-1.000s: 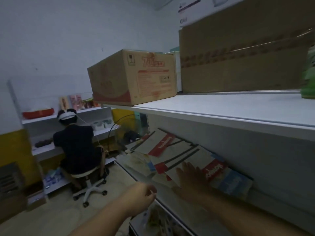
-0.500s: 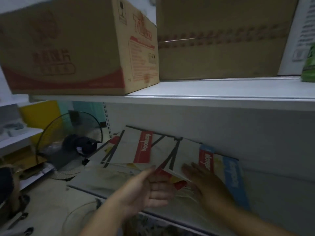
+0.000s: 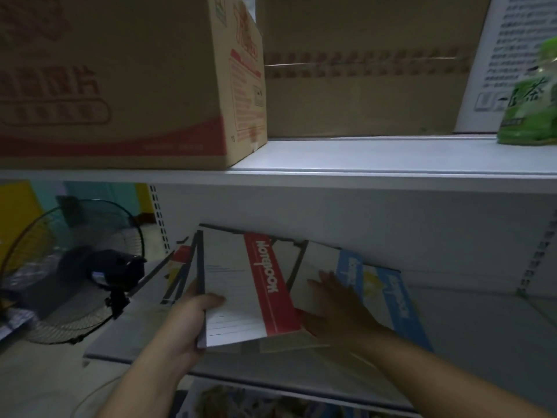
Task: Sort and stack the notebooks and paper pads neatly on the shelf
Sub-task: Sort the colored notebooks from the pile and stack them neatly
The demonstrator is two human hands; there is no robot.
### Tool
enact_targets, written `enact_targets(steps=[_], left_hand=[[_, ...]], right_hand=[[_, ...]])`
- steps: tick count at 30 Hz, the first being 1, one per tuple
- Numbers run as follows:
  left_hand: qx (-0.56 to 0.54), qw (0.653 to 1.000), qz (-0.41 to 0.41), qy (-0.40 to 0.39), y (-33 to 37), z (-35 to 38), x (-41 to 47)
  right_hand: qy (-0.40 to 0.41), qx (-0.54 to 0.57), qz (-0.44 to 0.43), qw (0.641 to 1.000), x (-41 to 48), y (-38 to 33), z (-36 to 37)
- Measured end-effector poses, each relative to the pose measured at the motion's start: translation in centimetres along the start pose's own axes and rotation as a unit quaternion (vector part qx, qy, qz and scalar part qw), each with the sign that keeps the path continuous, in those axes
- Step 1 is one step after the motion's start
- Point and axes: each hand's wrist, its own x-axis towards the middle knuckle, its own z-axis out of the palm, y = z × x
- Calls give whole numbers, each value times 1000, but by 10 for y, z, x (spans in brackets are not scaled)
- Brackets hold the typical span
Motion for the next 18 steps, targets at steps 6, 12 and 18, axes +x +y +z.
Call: enact_targets(steps=[6,12,18], left_hand=[[29,999,-19,29,5,-18,-5],[26,999,-8,33,7,-23,-6],[-43,998,5,36,18,-19,-9]], right_hand=[[64,-86,-63,992,5,11,-2],[285,43,-145,946,1,-3,-18],[315,23,-489,813,2,-86,-2]])
